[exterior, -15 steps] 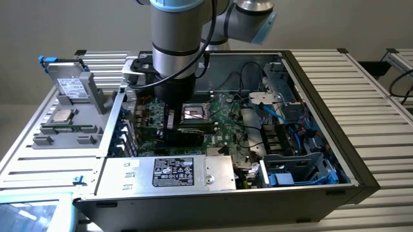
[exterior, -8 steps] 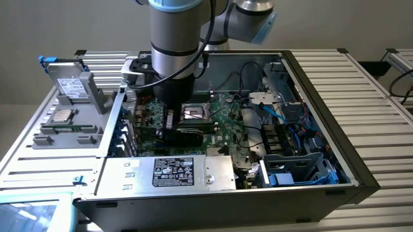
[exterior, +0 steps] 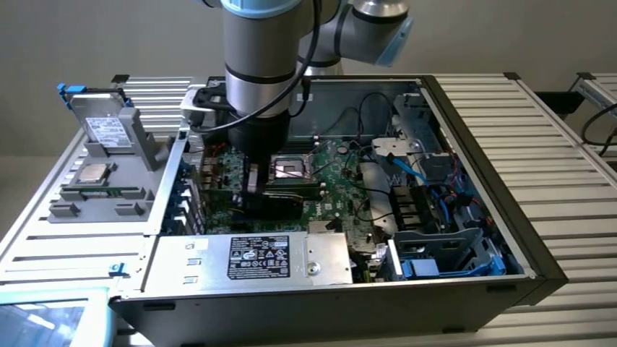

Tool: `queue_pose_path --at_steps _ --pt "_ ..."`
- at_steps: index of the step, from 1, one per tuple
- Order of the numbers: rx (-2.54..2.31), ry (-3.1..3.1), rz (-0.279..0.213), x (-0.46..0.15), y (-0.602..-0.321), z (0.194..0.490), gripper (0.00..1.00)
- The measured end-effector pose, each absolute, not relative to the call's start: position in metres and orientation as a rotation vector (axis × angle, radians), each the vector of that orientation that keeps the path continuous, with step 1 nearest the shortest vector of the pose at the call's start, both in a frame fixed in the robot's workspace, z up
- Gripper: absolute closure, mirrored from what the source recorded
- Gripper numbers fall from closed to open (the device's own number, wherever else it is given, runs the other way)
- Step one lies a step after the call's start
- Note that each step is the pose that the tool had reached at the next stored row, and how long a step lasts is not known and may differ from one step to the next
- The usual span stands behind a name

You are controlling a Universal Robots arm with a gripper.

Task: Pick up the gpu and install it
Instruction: 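Insert the gpu into the slot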

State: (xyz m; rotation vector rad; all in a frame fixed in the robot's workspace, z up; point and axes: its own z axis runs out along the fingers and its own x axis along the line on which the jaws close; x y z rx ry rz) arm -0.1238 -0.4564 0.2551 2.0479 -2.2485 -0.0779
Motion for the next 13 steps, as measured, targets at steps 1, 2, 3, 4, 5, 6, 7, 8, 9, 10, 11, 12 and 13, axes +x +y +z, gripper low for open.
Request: queue_pose_path --at_steps 1,2,3,4,5,6,7,8,9,10,11,12,13 --pt "2.048 -2.249 -0.078 -0.1238 -0.4561 0.2549 0.72" --pt "2.047 -2.249 -0.078 -0.1241 -0.456 0.2548 0.72" --pt "2.047 -2.249 -0.078 -0.1243 -0.456 0.2547 0.72" --pt "2.048 -2.249 -0.078 -0.125 -0.4559 0.2545 0.72" --pt "2.047 -2.249 -0.078 -0.126 -0.4557 0.2545 0.72" --pt "2.047 -2.249 -0.078 -0.1268 -0.4553 0.2545 0.72" --pt "2.047 -2.249 -0.078 -0.127 -0.4552 0.2546 0.72" --pt "2.048 -2.249 -0.078 -0.1271 -0.4551 0.2548 0.72" --pt "2.048 -2.249 -0.078 -0.1272 -0.4549 0.2551 0.72" --pt "2.049 -2.249 -0.079 -0.1272 -0.4548 0.2556 0.72" --pt "2.05 -2.249 -0.079 -0.1272 -0.4545 0.2566 0.72" --pt "2.05 -2.248 -0.079 -0.1273 -0.4543 0.2586 0.72" --pt "2.05 -2.247 -0.079 -0.1273 -0.4542 0.261 0.72"
